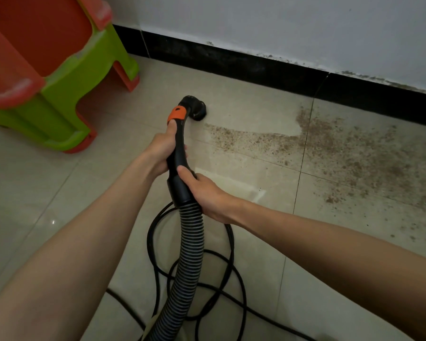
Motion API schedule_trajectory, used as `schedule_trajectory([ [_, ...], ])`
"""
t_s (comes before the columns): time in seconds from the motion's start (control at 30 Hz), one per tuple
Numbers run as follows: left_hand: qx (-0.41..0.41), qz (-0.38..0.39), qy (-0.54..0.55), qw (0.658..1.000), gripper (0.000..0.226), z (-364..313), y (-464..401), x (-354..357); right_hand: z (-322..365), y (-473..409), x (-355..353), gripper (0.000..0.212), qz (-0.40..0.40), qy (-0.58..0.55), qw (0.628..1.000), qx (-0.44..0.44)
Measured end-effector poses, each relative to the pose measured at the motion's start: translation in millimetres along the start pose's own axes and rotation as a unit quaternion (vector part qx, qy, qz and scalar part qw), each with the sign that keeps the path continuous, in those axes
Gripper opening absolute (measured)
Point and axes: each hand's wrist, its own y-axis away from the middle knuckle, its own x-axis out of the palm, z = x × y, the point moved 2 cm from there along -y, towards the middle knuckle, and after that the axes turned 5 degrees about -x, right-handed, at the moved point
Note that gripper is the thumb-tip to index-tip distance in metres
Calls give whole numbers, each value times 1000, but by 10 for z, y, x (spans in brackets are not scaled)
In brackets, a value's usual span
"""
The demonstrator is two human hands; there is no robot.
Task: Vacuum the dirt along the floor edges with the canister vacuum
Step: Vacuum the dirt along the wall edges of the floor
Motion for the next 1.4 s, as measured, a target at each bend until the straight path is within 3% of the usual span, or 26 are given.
schedule_trajectory([
  [0.17,-15,45,19,999,46,24,-45,302,-47,6,-149,44,-102,-8,995,-1],
  [0.37,-3,80,-6,997,47,-7,-47,649,-60,88,-391,45,-159,-28,987,-6],
  [0.67,11,7,23,1000,44,-42,-92,218,144,8,-53,31,-135,19,990,-26],
  [0.87,-35,-17,97,995,45,287,126,-146,16,81,111,29,-79,162,982,-50],
  [1.07,-38,2,102,994,45,434,275,104,-86,337,-95,35,-97,198,974,-58],
  [1.4,-20,10,14,1000,49,390,401,768,-85,713,-552,34,-147,141,978,-36],
])
